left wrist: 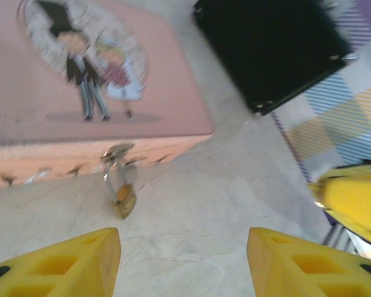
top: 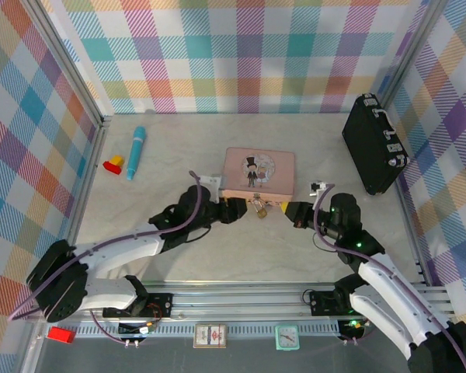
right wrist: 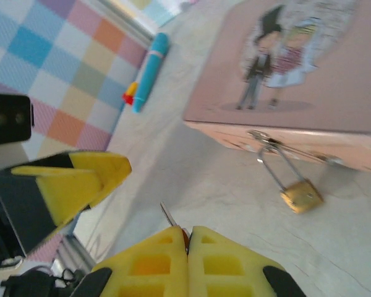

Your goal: Unlock the padlock with the key

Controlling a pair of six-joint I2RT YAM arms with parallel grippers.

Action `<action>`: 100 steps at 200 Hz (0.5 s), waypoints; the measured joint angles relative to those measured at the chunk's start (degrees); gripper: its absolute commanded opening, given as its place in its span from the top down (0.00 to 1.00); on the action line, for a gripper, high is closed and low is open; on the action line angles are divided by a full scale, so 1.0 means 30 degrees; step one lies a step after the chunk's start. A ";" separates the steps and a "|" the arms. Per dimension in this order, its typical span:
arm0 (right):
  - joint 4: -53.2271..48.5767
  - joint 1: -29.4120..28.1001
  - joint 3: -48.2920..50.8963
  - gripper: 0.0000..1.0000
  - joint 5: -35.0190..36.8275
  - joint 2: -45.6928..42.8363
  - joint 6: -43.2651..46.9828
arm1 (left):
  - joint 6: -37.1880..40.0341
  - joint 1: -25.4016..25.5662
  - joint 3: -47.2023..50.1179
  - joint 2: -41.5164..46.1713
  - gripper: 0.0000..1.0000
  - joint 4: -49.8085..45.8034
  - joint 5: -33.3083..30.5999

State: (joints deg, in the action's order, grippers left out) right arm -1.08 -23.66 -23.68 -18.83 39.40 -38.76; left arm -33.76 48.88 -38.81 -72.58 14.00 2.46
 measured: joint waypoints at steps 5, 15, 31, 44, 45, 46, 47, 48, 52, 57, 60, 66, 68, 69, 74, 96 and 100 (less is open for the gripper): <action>-0.0277 0.0000 0.0146 1.00 0.0321 -0.0255 -0.0255 | -0.0146 0.0313 0.0015 -0.0437 0.40 0.0124 -0.0364; -0.0867 0.0000 0.0437 1.00 0.0874 -0.0758 -0.0670 | -0.0554 0.0984 0.0036 -0.1362 0.39 0.0663 -0.0962; -0.1632 0.0000 0.0816 1.00 0.1647 -0.1515 -0.1333 | -0.1115 0.1821 0.0036 -0.2805 0.39 0.1800 -0.1770; -0.2069 0.0000 0.1005 1.00 0.2076 -0.2033 -0.1749 | -0.1566 0.2280 0.0036 -0.4007 0.38 0.2841 -0.2375; -0.2091 0.0000 0.1020 1.00 0.2106 -0.2084 -0.1800 | -0.1610 0.2317 0.0036 -0.4131 0.38 0.2965 -0.2448; -0.2113 0.0000 0.1027 1.00 0.2127 -0.2106 -0.1814 | -0.1632 0.2339 0.0036 -0.4189 0.38 0.3016 -0.2477; -0.2135 0.0000 0.1035 1.00 0.2157 -0.2127 -0.1814 | -0.1661 0.2346 0.0036 -0.4262 0.38 0.3067 -0.2499; -0.2164 0.0000 0.1049 1.00 0.2178 -0.2178 -0.1843 | -0.1712 0.2375 0.0036 -0.4408 0.38 0.3191 -0.2557; -0.2259 0.0000 0.1078 1.00 0.2237 -0.2288 -0.1938 | -0.1843 0.2470 0.0058 -0.4772 0.38 0.3599 -0.2718; -0.2324 0.0000 0.1115 1.00 0.2331 -0.2412 -0.2033 | -0.1996 0.2565 0.0095 -0.5275 0.38 0.4146 -0.2922; -0.2353 0.0000 0.1129 1.00 0.2368 -0.2463 -0.2091 | -0.2069 0.2586 0.0109 -0.5530 0.38 0.4452 -0.3038; -0.2412 0.0000 0.1137 1.00 0.2441 -0.2535 -0.2186 | -0.2302 0.2645 0.0138 -0.6127 0.38 0.5056 -0.3279; -0.2412 0.0000 0.1137 1.00 0.2441 -0.2565 -0.2237 | -0.2368 0.2667 0.0138 -0.6346 0.38 0.5231 -0.3337; -0.2419 0.0000 0.1137 1.00 0.2441 -0.2572 -0.2251 | -0.2390 0.2667 0.0138 -0.6419 0.38 0.5304 -0.3373; -0.2419 0.0000 0.1137 1.00 0.2463 -0.2579 -0.2317 | -0.2506 0.2696 0.0138 -0.6856 0.38 0.5661 -0.3541; -0.2419 0.0000 0.1151 1.00 0.2492 -0.2616 -0.2514 | -0.3016 0.2863 0.0102 -0.8553 0.38 0.6630 -0.4371; -0.2426 0.0000 0.1166 1.00 0.2492 -0.2645 -0.2514 | -0.3104 0.2892 0.0102 -0.8801 0.38 0.6761 -0.4510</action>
State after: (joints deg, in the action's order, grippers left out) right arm -8.36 -23.66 -20.18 -11.35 31.46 -46.30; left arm -43.07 57.56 -38.50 -98.98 34.28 -11.07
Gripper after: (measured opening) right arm 0.064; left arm 0.621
